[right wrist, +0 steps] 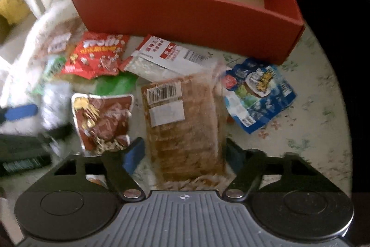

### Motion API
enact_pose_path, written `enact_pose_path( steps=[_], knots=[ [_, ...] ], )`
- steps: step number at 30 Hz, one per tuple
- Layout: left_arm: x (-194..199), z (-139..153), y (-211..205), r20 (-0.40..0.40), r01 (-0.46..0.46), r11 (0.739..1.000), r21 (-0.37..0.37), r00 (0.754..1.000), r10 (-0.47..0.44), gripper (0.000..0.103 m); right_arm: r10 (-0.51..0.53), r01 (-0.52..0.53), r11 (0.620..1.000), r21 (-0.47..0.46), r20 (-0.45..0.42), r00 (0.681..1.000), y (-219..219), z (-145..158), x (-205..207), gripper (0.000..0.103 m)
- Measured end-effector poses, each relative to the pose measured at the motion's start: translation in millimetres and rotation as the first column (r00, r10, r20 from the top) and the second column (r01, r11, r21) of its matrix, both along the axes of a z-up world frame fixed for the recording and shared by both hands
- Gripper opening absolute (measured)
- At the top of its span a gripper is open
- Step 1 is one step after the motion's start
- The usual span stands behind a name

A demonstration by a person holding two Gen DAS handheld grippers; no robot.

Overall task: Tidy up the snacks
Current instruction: 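Grasp the silver foil pouch with the left gripper while the right gripper lifts the bread bag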

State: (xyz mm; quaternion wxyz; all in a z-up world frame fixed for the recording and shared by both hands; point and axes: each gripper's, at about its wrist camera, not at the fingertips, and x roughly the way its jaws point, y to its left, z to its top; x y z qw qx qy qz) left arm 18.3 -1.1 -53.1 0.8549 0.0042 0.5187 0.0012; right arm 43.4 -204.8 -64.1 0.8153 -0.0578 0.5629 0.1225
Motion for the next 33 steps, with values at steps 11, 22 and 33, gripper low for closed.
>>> enact_pose_path(
  steps=[11,22,33],
  knots=[
    [-16.0,10.3,4.6,-0.014,0.017,0.999,-0.049,1.000,-0.018,0.046,-0.055,0.054,0.997,0.058,0.011,0.998,-15.1,13.4,-29.0,0.052],
    [-28.3,24.0,5.5,0.030,0.026,0.997,-0.078,0.999,-0.024,0.046,-0.063,0.061,0.995,0.073,0.024,0.998,-15.4,14.9,-35.6,0.048],
    [-20.1,4.7,-3.8,-0.014,0.032,0.999,-0.019,0.999,-0.033,0.047,-0.022,0.022,1.000,0.006,0.011,1.000,2.8,-2.6,-29.4,0.078]
  ],
)
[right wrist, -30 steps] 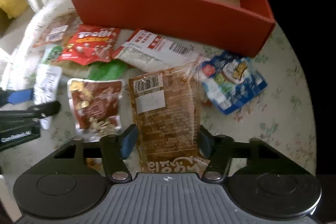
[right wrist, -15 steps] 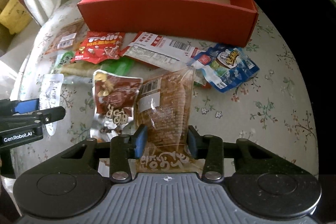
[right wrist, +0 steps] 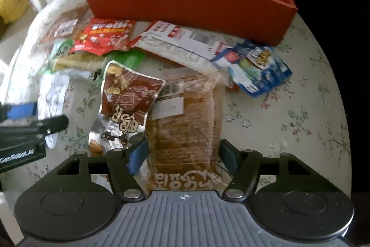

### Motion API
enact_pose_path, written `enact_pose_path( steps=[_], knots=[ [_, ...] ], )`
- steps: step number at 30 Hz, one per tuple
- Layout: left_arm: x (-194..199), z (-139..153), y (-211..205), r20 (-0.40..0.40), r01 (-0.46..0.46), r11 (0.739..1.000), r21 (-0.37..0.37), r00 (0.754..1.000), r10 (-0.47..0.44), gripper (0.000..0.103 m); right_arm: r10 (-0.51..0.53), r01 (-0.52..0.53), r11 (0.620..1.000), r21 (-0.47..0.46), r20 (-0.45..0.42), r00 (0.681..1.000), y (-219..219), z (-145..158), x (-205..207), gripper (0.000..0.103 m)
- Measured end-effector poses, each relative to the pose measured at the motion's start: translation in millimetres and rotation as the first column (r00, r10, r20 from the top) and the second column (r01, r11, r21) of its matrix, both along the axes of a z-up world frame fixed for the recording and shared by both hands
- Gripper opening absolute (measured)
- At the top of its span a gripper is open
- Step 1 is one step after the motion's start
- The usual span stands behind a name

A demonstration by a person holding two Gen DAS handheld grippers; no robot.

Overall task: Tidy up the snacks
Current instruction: 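Grasp the silver foil pouch with the left gripper while the right gripper lifts the bread bag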

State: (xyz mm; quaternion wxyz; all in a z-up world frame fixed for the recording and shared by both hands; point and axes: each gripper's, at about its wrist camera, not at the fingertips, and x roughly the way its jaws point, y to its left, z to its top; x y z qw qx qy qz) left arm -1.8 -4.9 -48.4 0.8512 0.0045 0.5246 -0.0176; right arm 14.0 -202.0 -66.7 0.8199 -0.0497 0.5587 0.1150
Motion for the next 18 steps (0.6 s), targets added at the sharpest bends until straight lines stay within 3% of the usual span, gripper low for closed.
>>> enact_pose_path(
  steps=[2,4,9,12,18],
  knots=[
    [1.9,-2.3,-4.3,0.004,0.011,1.000,0.017,1.000,-0.011,0.048,0.023,-0.023,0.999,-0.022,0.013,1.000,5.4,-1.7,-1.8,0.078],
    [2.5,-1.5,-8.5,0.017,0.032,0.999,0.031,0.999,-0.033,0.047,0.046,-0.046,0.999,-0.024,0.021,0.999,7.6,-0.2,-3.3,0.072],
    [0.1,7.7,-1.8,0.021,0.038,0.999,-0.036,0.999,-0.037,0.046,0.010,-0.011,0.999,0.030,0.030,1.000,-3.9,12.9,-3.4,0.053],
    [-3.8,19.8,2.8,0.059,0.040,0.997,-0.069,0.998,-0.036,0.046,-0.001,-0.001,0.998,0.056,0.032,0.999,-10.1,18.5,-5.5,0.048],
    [-5.1,25.7,8.7,0.062,0.021,0.995,-0.093,0.998,-0.016,0.046,-0.031,0.026,0.994,0.104,0.043,0.999,-20.8,25.2,-11.3,0.041]
  ],
)
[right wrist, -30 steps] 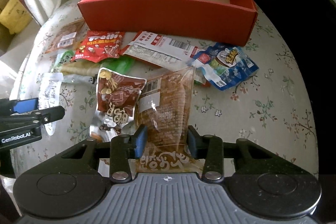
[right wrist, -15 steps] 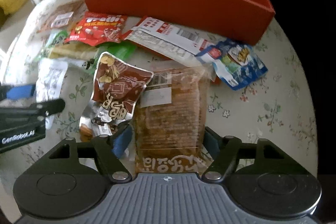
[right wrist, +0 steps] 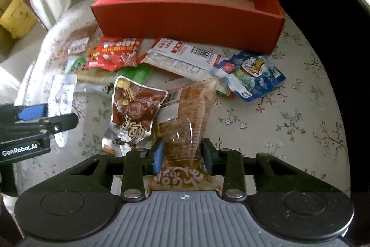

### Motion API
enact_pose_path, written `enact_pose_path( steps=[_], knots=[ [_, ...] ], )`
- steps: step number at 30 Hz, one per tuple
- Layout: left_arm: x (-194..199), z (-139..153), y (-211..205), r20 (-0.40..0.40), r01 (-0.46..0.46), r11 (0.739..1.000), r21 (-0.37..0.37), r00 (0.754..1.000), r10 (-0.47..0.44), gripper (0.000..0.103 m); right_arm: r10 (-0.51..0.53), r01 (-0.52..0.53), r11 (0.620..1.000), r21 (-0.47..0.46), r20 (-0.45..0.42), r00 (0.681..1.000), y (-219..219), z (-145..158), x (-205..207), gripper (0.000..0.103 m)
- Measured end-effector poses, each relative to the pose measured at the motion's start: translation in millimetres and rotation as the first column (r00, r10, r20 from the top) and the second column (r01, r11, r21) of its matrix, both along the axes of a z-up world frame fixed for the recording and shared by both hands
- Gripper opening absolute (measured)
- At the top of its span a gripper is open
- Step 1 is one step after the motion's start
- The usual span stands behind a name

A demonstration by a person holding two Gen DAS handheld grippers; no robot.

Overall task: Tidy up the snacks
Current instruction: 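Carry both held packets up and over the red box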

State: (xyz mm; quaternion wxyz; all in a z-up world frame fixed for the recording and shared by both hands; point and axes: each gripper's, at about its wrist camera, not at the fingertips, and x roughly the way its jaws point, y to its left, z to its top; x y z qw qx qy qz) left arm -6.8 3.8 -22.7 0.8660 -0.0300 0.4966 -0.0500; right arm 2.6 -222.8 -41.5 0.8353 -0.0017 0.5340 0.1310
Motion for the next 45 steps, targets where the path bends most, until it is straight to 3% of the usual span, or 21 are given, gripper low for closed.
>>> enact_pose_path(
  steps=[7,8,10,13,14,16,17,19,21,24,34,40,45],
  knots=[
    [-0.2,0.3,-3.9,0.005,0.015,1.000,-0.002,1.000,-0.015,0.046,-0.033,0.033,0.999,-0.022,-0.014,0.999,-3.4,-5.9,2.8,0.042],
    [-0.7,0.0,-4.6,0.002,0.020,1.000,-0.002,1.000,-0.020,0.046,-0.041,0.041,0.999,-0.029,-0.014,0.999,-2.3,-7.0,3.8,0.051],
    [-1.0,-0.6,-6.3,-0.001,0.026,1.000,-0.003,1.000,-0.026,0.046,-0.037,0.036,0.999,-0.036,-0.021,0.999,0.9,-7.9,4.3,0.053],
    [-0.8,-0.8,-7.6,-0.003,0.037,0.999,-0.006,0.999,-0.037,0.047,0.029,-0.031,0.997,-0.070,-0.031,0.999,14.1,-10.4,2.7,0.071],
    [-0.4,-1.0,-8.0,-0.005,0.040,0.999,-0.007,0.999,-0.040,0.047,0.059,-0.063,0.994,-0.093,-0.041,0.997,20.3,-13.9,2.7,0.078],
    [0.3,-1.6,-8.7,-0.009,0.045,0.999,-0.012,0.999,-0.046,0.047,0.090,-0.097,0.981,-0.171,-0.047,0.995,30.6,-24.2,4.2,0.081],
    [0.5,-2.0,-9.4,-0.012,0.050,0.999,-0.014,0.999,-0.050,0.047,0.088,-0.090,0.979,-0.182,-0.021,0.996,31.7,-25.3,5.6,0.087],
    [0.8,-2.0,-10.7,-0.014,0.059,0.998,-0.015,0.998,-0.060,0.047,0.087,-0.089,0.981,-0.170,-0.023,0.996,31.4,-24.4,10.3,0.082],
    [0.8,-0.5,-10.1,-0.012,0.061,0.998,-0.018,0.998,-0.061,0.047,0.072,-0.076,0.988,-0.135,-0.037,0.997,28.6,-19.5,8.3,0.065],
    [1.4,2.3,-6.2,-0.007,0.057,0.998,-0.034,0.998,-0.057,0.047,0.067,-0.070,0.988,-0.136,-0.027,0.997,24.3,-12.2,-0.7,0.057],
    [0.7,10.5,-6.2,0.014,0.069,0.995,-0.069,0.998,-0.069,0.047,-0.038,0.038,0.999,0.001,0.019,0.999,-3.7,9.7,-18.0,0.054],
    [0.7,16.5,-7.4,0.040,0.080,0.992,-0.097,0.996,-0.076,0.047,-0.127,0.118,0.982,0.150,0.050,0.991,-27.4,25.7,-17.1,0.054],
    [8.8,26.4,-13.5,0.074,0.099,0.989,-0.112,0.993,-0.091,0.047,-0.145,0.126,0.971,0.204,0.081,0.986,-28.9,36.8,-11.8,0.054]
  ],
)
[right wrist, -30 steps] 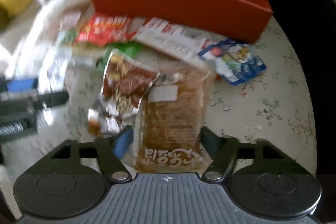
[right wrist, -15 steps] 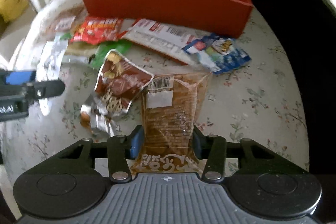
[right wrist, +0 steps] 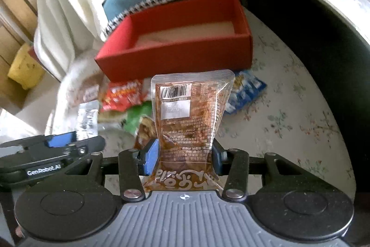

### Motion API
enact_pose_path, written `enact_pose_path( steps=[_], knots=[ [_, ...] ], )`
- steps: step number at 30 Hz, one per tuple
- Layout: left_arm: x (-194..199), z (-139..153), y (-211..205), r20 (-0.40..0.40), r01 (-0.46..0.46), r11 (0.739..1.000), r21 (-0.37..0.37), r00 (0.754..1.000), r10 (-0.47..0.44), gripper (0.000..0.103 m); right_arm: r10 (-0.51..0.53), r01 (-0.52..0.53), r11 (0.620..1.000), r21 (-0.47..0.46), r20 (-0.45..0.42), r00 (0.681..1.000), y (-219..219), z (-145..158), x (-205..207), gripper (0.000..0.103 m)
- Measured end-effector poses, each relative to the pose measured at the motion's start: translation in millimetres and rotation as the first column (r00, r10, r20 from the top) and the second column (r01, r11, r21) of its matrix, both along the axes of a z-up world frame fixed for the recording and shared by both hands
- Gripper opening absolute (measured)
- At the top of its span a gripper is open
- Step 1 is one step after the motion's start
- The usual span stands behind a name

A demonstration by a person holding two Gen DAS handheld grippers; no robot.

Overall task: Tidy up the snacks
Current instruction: 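Carry both held packets up and over the red box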

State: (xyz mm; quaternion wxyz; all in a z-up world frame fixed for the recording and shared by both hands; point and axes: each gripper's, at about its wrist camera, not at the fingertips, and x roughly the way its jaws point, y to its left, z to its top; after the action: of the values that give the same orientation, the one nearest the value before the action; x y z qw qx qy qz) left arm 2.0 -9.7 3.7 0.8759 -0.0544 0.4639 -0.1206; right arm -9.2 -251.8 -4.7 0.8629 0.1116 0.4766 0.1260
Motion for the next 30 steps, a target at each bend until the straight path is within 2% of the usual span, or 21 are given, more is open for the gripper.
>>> enact_pose_path(
  steps=[5,11,18,30],
  knots=[
    [12.7,17.3,0.8,0.057,-0.022,0.999,-0.032,0.998,0.024,0.047,0.011,-0.012,1.000,0.026,0.044,0.999,3.6,12.1,12.9,0.054],
    [38.5,30.9,-2.7,0.100,-0.034,0.999,-0.034,0.994,0.038,0.047,-0.017,0.010,0.998,0.056,0.120,0.993,2.0,32.9,39.6,0.054],
    [70.4,33.9,-5.8,0.132,-0.059,0.998,-0.009,0.989,0.060,0.047,-0.039,0.025,0.996,0.080,0.173,0.984,1.8,40.1,72.2,0.054],
    [119.1,31.7,-17.0,0.167,-0.077,0.996,0.052,0.984,0.067,0.047,-0.064,0.055,0.997,0.050,0.203,0.977,-0.6,38.2,110.2,0.054]
  ],
)
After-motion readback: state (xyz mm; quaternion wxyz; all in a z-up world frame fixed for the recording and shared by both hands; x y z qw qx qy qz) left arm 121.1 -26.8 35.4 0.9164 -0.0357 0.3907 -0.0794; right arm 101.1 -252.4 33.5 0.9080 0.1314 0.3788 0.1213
